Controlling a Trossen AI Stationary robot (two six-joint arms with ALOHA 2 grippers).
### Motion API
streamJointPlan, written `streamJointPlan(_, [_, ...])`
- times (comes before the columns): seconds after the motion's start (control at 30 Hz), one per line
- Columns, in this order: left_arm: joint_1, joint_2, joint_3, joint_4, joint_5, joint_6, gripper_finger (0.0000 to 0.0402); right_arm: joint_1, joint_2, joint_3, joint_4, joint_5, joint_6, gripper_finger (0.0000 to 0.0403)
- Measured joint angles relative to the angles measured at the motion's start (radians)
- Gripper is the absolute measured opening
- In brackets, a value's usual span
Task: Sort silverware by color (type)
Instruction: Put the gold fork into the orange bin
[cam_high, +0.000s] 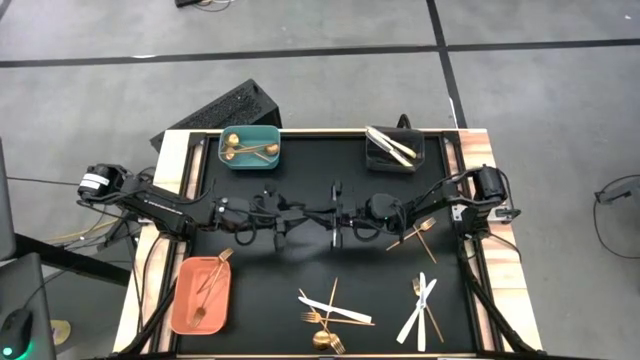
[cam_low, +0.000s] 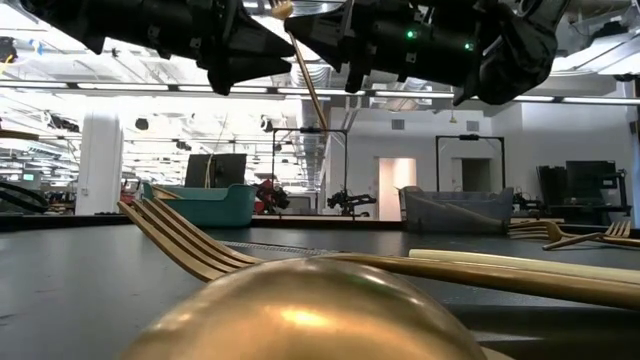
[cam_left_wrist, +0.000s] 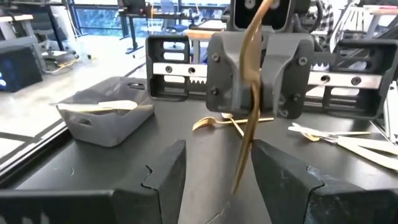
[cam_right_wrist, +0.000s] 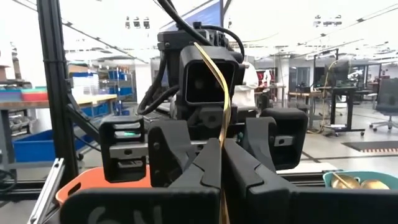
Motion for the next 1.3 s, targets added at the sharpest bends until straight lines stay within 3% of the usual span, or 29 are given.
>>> streamJointPlan(0.33, [0.0, 0.0, 0.0, 0.077, 0.085, 0.053, 0.0169, -0.002, 0.0, 0.0, 0.011, 0.0, -0.003, 0.0021])
streamJointPlan(0.6, [0.0, 0.019, 0.0, 0.091, 0.086, 0.054, 0.0164, -0.003, 0.0, 0.001, 0.035, -0.049, -0.021, 0.0025])
streamJointPlan(1.0, [0.0, 0.22, 0.01, 0.341, 0.139, 0.095, 0.005, 0.003, 0.0, 0.003, 0.017, -0.053, -0.018, 0.0024])
streamJointPlan(1.17, [0.0, 0.179, 0.01, 0.21, 0.139, 0.094, 0.0008, 0.014, 0.0, 0.003, -0.013, -0.052, -0.015, 0.0046])
streamJointPlan(1.3, [-0.023, 0.051, 0.01, -0.072, 0.112, -0.043, 0.0005, 0.013, -0.014, 0.003, -0.01, -0.048, -0.015, 0.0081])
